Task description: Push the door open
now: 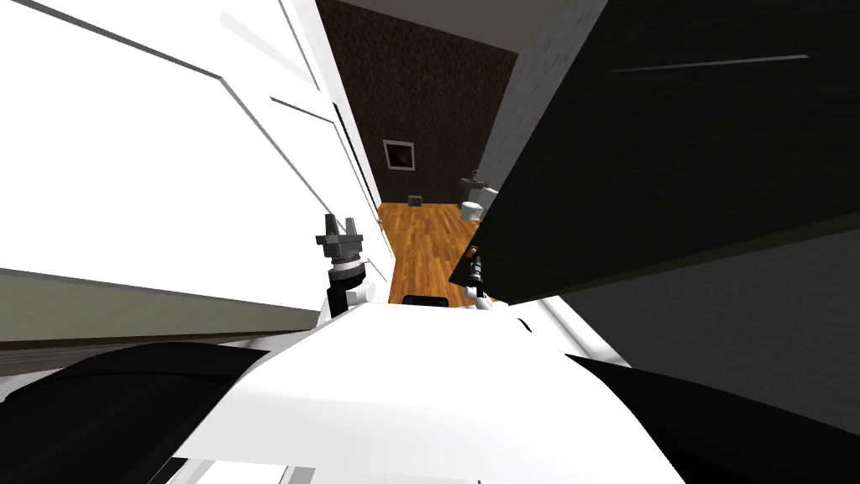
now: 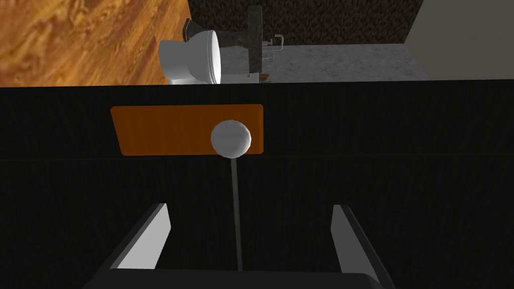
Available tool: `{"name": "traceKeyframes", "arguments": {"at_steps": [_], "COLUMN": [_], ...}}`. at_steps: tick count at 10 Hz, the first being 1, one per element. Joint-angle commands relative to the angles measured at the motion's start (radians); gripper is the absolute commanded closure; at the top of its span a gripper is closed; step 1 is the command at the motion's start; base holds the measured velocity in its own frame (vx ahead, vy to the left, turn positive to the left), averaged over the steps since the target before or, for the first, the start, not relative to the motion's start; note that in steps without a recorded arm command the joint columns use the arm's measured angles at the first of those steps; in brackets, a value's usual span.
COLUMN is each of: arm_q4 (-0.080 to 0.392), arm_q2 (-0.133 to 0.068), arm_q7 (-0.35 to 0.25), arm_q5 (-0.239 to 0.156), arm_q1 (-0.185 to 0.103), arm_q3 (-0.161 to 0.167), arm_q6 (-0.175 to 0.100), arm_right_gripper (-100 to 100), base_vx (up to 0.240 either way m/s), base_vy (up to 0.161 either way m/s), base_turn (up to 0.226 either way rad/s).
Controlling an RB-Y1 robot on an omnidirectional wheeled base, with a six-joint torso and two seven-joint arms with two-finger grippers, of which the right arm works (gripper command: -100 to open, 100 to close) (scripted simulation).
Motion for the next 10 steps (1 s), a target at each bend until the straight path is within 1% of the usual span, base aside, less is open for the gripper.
{"name": "traceKeyframes", "arguments": {"at_steps": [1,5,6,7,10], "arm_q4": [0.008,0.012,0.01,0.01,0.01], "arm_q2": [-0.001,0.001,0.001,0.001,0.001], "arm_q7": [0.001,0.005,0.005,0.005,0.005], "arm_q5": [-0.002,-0.007,-0.006,-0.006,-0.006], "arm_q1": [-0.002,0.004,0.004,0.004,0.004], "arm_q3": [-0.003,-0.011,-0.01,-0.01,-0.01], "arm_q6": [-0.01,-0.029,-0.026,-0.026,-0.026], "arm_right_gripper": [-100,-100,-100,100,100], "base_vx": [0.2,0.232,0.093,-0.019,-0.025], "base_vy": [-0.091,-0.076,-0.038,0.012,0.009], "base_turn": [0.026,0.039,0.002,0.001,0.001]}}
